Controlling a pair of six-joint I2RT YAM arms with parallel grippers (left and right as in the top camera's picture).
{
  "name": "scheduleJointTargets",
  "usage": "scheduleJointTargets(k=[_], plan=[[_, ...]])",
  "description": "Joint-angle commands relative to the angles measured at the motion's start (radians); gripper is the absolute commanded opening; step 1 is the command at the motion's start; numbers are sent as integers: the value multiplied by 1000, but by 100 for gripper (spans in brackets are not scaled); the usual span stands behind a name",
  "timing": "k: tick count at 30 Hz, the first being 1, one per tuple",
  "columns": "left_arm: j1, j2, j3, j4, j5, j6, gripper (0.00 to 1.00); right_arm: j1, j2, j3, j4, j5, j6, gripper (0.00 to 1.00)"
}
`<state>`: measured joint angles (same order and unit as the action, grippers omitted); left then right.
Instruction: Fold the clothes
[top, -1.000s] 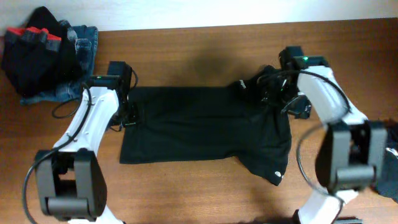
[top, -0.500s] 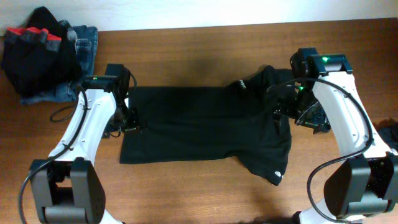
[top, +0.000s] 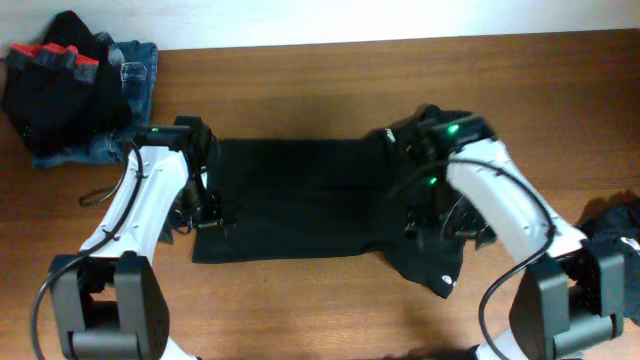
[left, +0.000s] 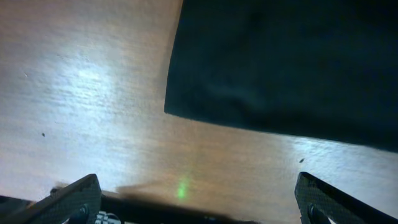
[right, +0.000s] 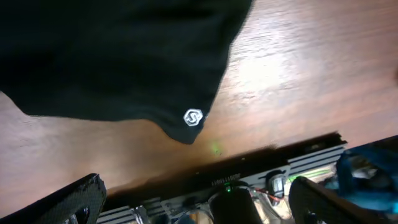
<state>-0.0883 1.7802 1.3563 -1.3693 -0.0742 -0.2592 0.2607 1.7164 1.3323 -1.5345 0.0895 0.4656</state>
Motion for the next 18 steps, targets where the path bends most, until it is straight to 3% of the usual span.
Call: scheduleJointTargets(k=[1, 7, 13, 18], plan=[[1, -22, -50, -1, 11, -18, 99, 53, -29, -80, 29, 17, 118, 99], [-10, -22, -109, 18, 11, -41, 99, 106, -87, -177, 58, -2, 284, 99], [-7, -23, -194, 85, 40, -43, 99, 184, -257, -292, 82, -43, 434, 99], [-7, -22, -265, 193, 90, -43, 99, 204, -415, -384, 161, -114, 460, 99]])
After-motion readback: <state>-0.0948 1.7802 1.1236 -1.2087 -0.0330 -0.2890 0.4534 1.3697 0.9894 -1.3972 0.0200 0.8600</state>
